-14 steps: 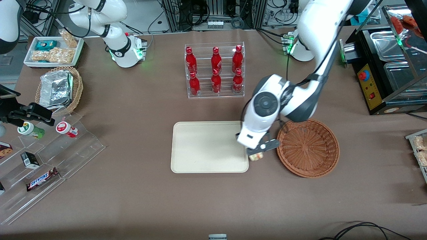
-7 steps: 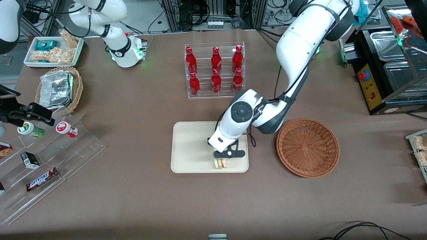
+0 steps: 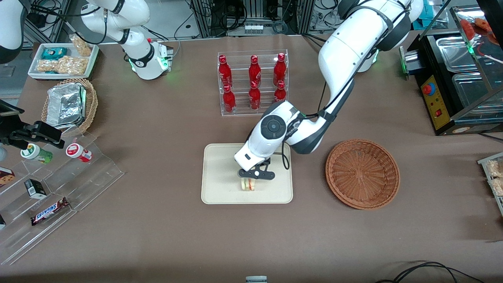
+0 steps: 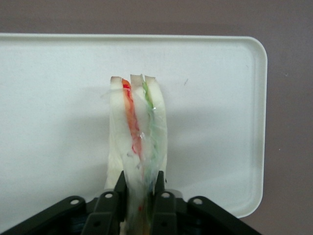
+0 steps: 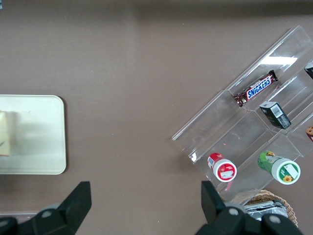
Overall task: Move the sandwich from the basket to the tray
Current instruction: 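Lower the sandwich onto the tray and open the left gripper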
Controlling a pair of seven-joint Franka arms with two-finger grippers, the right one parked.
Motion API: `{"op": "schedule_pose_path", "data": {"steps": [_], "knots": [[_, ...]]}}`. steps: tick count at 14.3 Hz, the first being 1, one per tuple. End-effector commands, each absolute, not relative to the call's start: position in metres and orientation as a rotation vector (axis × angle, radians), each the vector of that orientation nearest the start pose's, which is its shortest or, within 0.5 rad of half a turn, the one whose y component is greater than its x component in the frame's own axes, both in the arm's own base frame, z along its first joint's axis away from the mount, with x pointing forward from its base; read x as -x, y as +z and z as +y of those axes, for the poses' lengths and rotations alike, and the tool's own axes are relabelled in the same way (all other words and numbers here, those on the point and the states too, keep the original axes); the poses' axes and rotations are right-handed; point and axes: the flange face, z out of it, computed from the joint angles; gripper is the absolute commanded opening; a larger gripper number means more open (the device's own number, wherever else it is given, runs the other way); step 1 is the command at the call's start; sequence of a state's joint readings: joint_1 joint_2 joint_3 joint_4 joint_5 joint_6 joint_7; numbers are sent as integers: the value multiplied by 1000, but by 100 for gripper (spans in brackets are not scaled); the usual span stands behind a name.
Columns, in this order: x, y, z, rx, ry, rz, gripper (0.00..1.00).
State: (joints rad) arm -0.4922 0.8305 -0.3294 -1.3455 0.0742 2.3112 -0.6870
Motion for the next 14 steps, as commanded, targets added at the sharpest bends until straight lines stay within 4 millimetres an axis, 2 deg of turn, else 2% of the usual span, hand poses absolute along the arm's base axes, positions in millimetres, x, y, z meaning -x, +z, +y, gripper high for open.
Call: {"op": "schedule_pose_path", "data": {"steps": [1,4,6,8,9,10,12,14], "knots": [[-561,256,-512,3383,-24,111,52],[-562,263,-512,3393,-27,82,64],[-566,272,-510,3398,-25,-58,70],[-569,310,-505,3399,-90,-116,83],[-567,328,-498,3372,-68,-112,92],[-570,355,-480,3327,-16,-126,100],[-587,409,-422,3264,29,-180,100],[-586,460,-384,3269,116,-162,100]]}}
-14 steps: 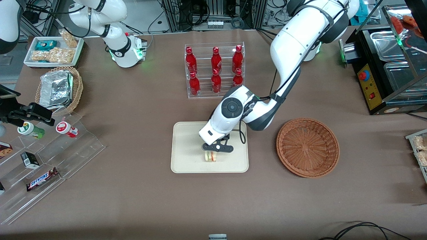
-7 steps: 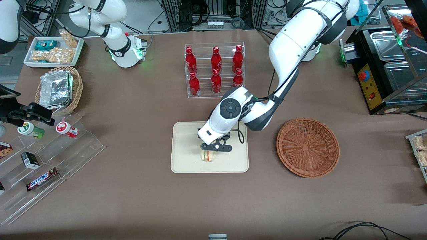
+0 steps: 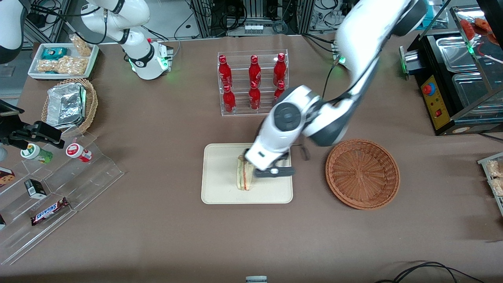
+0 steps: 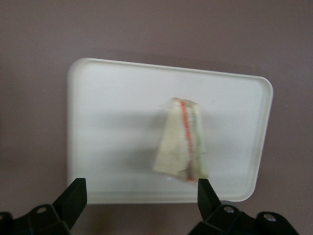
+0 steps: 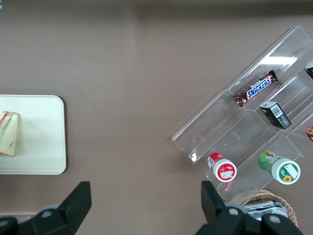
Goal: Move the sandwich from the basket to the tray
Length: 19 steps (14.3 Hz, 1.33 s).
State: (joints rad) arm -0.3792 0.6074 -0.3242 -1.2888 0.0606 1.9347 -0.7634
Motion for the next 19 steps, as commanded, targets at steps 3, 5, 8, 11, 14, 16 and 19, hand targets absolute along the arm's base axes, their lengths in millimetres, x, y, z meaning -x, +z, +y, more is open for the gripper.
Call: {"op": "schedule_pose_path", "data": {"steps": [3,5,8,11,14,16,19], "knots": [[-596,517,-276,3300,339,-74,100],[-593,548,-192,3280,465,-6,100],[-575,575,-112,3190,508,-43,100],[-547,559,-92,2997,404,-84,100],[-537,576,-58,3006,369,-141,100],[-531,598,-54,3020,309,-58,100],[-513,634,-54,3019,238,-64,100]]}}
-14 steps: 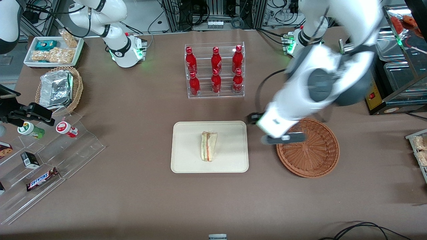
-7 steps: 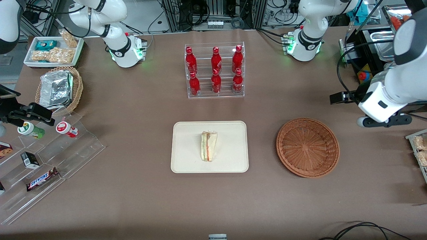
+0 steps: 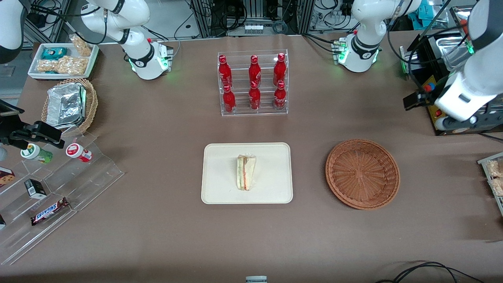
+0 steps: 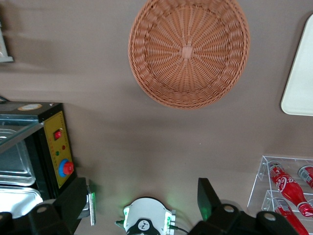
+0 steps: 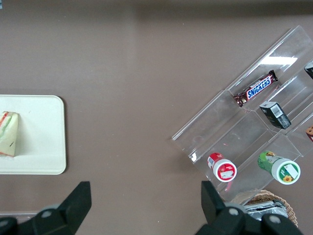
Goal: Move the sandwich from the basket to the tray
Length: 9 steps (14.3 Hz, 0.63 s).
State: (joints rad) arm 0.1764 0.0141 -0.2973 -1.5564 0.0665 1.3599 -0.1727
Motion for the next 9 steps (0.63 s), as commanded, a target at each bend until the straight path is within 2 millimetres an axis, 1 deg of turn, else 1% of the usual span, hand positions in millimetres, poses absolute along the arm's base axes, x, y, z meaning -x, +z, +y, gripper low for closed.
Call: {"op": "schedule_pose_path", "data": {"steps": [1,2,3,5,9], "knots": [[-510,651,-51,3026,208,-77,100],[-506,662,-50,3027,214,-80,100],[-504,669,-50,3028,227,-75,100],[-503,670,-53,3053,233,-10,100],[-502,671,-54,3071,238,1,100]]}}
